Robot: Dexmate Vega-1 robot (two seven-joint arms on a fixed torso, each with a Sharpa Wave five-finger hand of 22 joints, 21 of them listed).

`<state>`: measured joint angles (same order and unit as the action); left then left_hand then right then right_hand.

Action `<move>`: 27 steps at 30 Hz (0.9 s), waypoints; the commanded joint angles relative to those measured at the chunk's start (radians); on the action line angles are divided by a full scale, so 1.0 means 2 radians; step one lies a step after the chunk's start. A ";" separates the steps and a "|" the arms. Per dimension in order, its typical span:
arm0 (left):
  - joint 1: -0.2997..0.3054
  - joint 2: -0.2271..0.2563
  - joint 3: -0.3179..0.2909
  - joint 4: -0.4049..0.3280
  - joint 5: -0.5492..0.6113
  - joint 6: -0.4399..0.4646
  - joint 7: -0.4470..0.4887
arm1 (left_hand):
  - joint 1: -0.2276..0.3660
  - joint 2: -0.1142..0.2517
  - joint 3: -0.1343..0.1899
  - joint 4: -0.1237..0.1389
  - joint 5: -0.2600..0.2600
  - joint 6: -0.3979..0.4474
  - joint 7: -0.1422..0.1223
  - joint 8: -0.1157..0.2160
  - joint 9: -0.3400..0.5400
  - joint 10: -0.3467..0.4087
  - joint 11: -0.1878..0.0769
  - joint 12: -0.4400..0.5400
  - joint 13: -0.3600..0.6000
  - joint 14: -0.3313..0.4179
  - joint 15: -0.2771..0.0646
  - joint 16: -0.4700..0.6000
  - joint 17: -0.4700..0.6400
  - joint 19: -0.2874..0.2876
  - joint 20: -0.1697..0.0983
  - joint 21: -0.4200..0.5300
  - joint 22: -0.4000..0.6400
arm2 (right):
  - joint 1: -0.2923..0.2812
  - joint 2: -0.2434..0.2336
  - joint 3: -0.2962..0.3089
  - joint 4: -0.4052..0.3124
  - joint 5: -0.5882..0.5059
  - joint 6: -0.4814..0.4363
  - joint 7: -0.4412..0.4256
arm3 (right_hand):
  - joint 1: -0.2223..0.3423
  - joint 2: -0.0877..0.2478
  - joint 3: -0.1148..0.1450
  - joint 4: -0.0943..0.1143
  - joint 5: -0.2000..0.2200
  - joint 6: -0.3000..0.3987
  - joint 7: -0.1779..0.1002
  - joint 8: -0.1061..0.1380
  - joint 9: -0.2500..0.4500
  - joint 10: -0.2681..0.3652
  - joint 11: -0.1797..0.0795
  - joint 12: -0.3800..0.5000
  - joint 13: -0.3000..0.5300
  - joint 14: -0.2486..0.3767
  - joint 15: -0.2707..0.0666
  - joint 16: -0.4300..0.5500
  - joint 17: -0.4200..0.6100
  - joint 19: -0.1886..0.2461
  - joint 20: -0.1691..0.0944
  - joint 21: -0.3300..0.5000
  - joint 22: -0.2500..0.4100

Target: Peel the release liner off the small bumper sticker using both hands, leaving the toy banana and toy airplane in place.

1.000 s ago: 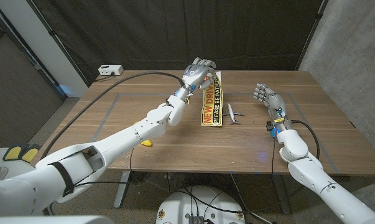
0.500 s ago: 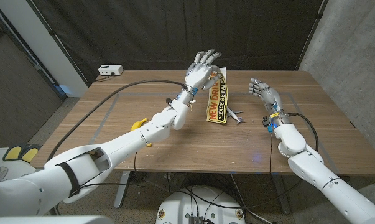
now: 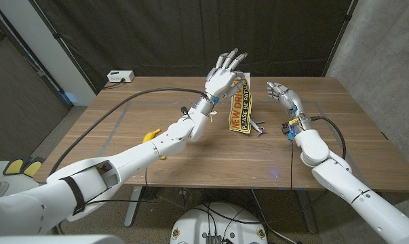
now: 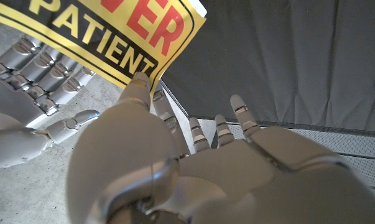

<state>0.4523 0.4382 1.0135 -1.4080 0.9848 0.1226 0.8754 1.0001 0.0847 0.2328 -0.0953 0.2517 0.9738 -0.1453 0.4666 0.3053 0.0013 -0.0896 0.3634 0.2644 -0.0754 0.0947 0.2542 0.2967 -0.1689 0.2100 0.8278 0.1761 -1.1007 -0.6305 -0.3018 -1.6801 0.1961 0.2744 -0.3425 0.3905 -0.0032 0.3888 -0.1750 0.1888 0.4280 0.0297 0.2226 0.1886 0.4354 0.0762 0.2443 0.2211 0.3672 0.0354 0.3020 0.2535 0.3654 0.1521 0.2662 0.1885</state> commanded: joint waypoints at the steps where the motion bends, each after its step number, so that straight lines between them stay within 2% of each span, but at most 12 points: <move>1: -0.012 0.014 0.003 -0.028 0.029 -0.005 -0.075 | -0.003 -0.001 -0.002 0.001 0.004 0.035 -0.038 0.003 0.003 -0.002 -0.001 -0.002 -0.001 -0.006 0.002 -0.002 -0.001 -0.057 0.004 -0.003 0.001 | 0.006 -0.017 -0.014 -0.062 -0.039 -0.025 -0.008 | 0.005 -0.005 -0.002 -0.001 0.005 0.005 -0.003 0.003 0.002 0.005 -0.001 0.003 0.002 0.003 -0.003 0.000 0.003 0.007 0.003 0.001 0.003; 6: -0.021 0.015 0.003 -0.031 0.025 -0.024 -0.100 | -0.004 0.000 -0.004 0.002 0.006 0.033 -0.038 0.003 0.004 -0.003 0.000 -0.004 -0.003 -0.008 0.005 -0.003 -0.001 -0.060 0.004 -0.006 0.001 | 0.011 -0.014 -0.020 -0.069 -0.065 -0.031 -0.019 | 0.013 -0.009 -0.003 0.000 0.008 0.005 -0.004 0.002 0.002 0.002 -0.004 0.002 0.004 0.008 -0.008 0.003 0.004 0.013 0.000 0.003 0.003; 9: -0.026 0.016 0.003 -0.033 0.024 -0.035 -0.113 | -0.004 0.000 -0.004 0.002 0.007 0.032 -0.038 0.003 0.004 -0.005 0.002 -0.005 -0.004 -0.008 0.007 -0.003 -0.001 -0.061 0.004 -0.007 0.002 | 0.010 -0.009 -0.023 -0.079 -0.093 -0.046 -0.041 | 0.021 -0.011 -0.004 0.000 0.010 0.001 -0.006 0.000 0.003 -0.001 -0.007 0.001 0.005 0.008 -0.012 0.004 0.006 0.018 -0.003 0.005 0.003; 15: -0.036 0.013 0.002 -0.026 0.022 -0.061 -0.116 | -0.004 0.000 -0.005 0.003 0.009 0.030 -0.038 0.003 0.005 -0.004 0.003 -0.006 -0.005 -0.009 0.008 -0.003 -0.002 -0.062 0.004 -0.009 0.002 | 0.011 0.000 -0.031 -0.091 -0.136 -0.072 -0.071 | 0.037 -0.016 -0.005 0.000 0.015 0.005 -0.010 0.000 0.003 0.001 -0.011 0.003 0.007 0.016 -0.024 0.008 0.009 0.026 -0.009 0.007 0.003; 20: -0.038 0.017 0.002 -0.035 0.032 -0.068 -0.121 | -0.004 0.000 -0.006 0.003 0.011 0.028 -0.038 0.004 0.006 -0.003 0.003 -0.006 -0.006 -0.008 0.008 -0.002 -0.002 -0.063 0.004 -0.011 0.002 | 0.017 0.010 -0.039 -0.096 -0.159 -0.096 -0.088 | 0.046 -0.017 -0.007 0.002 0.018 0.008 -0.011 0.000 0.003 0.005 -0.013 0.004 0.009 0.026 -0.028 0.015 0.013 0.038 -0.014 0.012 0.004; 22: -0.037 0.018 0.001 -0.036 0.032 -0.073 -0.122 | -0.004 0.000 -0.006 0.003 0.011 0.028 -0.038 0.004 0.006 -0.003 0.003 -0.007 -0.006 -0.008 0.009 -0.002 -0.002 -0.063 0.004 -0.011 0.002 | 0.020 0.014 -0.041 -0.094 -0.163 -0.100 -0.093 | 0.049 -0.017 -0.009 0.004 0.019 0.012 -0.011 0.001 0.003 0.010 -0.012 0.006 0.009 0.033 -0.029 0.019 0.015 0.044 -0.018 0.015 0.005; 24: -0.036 0.022 0.000 -0.039 0.033 -0.078 -0.123 | -0.004 0.001 -0.007 0.003 0.012 0.028 -0.038 0.004 0.007 -0.002 0.002 -0.007 -0.007 -0.008 0.009 -0.002 -0.002 -0.063 0.004 -0.012 0.002 | 0.024 0.020 -0.044 -0.090 -0.169 -0.102 -0.101 | 0.055 -0.016 -0.013 0.008 0.022 0.024 -0.010 0.003 0.003 0.023 -0.010 0.012 0.011 0.054 -0.039 0.032 0.023 0.059 -0.012 0.021 0.006; 27: -0.033 0.025 -0.002 -0.043 0.035 -0.081 -0.122 | -0.004 0.001 -0.007 0.003 0.013 0.028 -0.038 0.004 0.007 0.000 0.002 -0.007 -0.007 -0.008 0.008 -0.002 -0.003 -0.063 0.004 -0.012 0.002 | 0.027 0.025 -0.048 -0.086 -0.173 -0.102 -0.107 | 0.062 -0.013 -0.020 0.013 0.025 0.047 -0.007 0.007 0.003 0.044 -0.009 0.020 0.014 0.086 -0.047 0.055 0.038 0.080 -0.013 0.030 0.008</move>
<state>0.3879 0.4713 1.0180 -1.4719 1.0353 0.0180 0.6562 0.9991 0.0832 0.2195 -0.0895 0.2714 0.9631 -0.1561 0.4701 0.3148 -0.0041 -0.0841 0.3512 0.2506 -0.0878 0.1071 0.2543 0.2924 -0.1688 0.2099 0.8049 0.1762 -1.0692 -0.6181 -0.3705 -1.8532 -0.0778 0.1137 -0.4933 0.4974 -0.0317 0.3573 -0.1545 0.2272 0.4867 0.0107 0.2247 0.1934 0.4922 0.0571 0.2709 0.2436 0.4918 -0.0438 0.3769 0.3062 0.4929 0.1247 0.3110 0.1981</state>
